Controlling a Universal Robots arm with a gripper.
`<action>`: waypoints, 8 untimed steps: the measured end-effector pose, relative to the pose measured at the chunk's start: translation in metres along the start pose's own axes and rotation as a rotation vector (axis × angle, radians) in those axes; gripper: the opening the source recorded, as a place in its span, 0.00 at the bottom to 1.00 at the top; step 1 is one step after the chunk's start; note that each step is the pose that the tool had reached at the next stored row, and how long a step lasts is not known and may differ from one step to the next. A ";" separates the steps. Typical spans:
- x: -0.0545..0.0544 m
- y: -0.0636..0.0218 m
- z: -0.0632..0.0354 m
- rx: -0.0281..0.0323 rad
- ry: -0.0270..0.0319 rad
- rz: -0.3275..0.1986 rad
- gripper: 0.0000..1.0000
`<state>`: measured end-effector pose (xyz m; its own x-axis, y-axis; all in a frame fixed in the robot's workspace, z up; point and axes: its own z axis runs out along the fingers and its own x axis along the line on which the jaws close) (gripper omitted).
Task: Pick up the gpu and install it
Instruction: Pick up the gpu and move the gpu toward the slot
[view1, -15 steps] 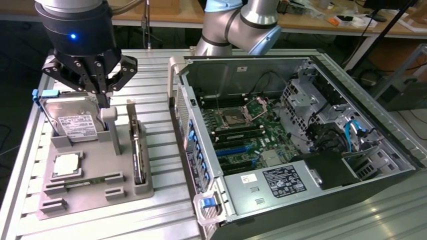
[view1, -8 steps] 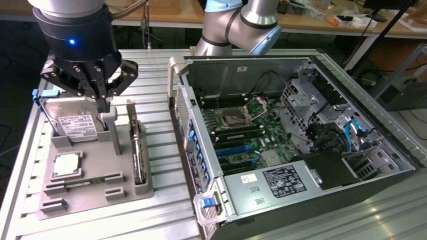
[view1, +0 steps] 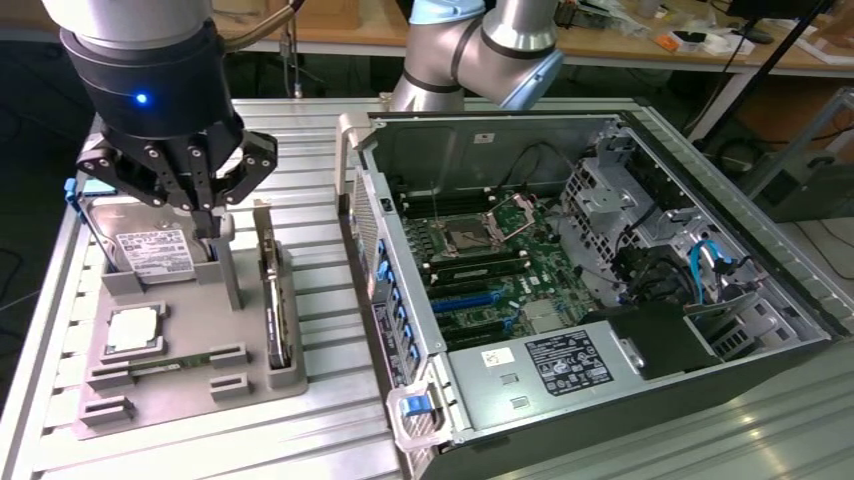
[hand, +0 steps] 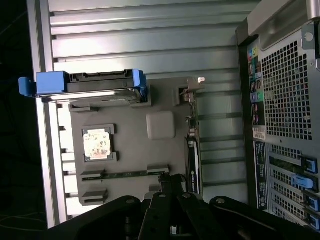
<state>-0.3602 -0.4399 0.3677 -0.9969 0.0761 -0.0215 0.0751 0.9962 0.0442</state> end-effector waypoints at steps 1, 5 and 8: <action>0.000 -0.0010 0.0003 0.0000 -0.0001 0.000 0.11; 0.000 -0.0030 0.0034 -0.0001 -0.0001 0.000 0.11; 0.000 -0.0033 0.0046 -0.0004 0.0001 0.000 0.11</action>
<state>-0.3602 -0.4430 0.3629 -0.9969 0.0761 -0.0214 0.0751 0.9962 0.0445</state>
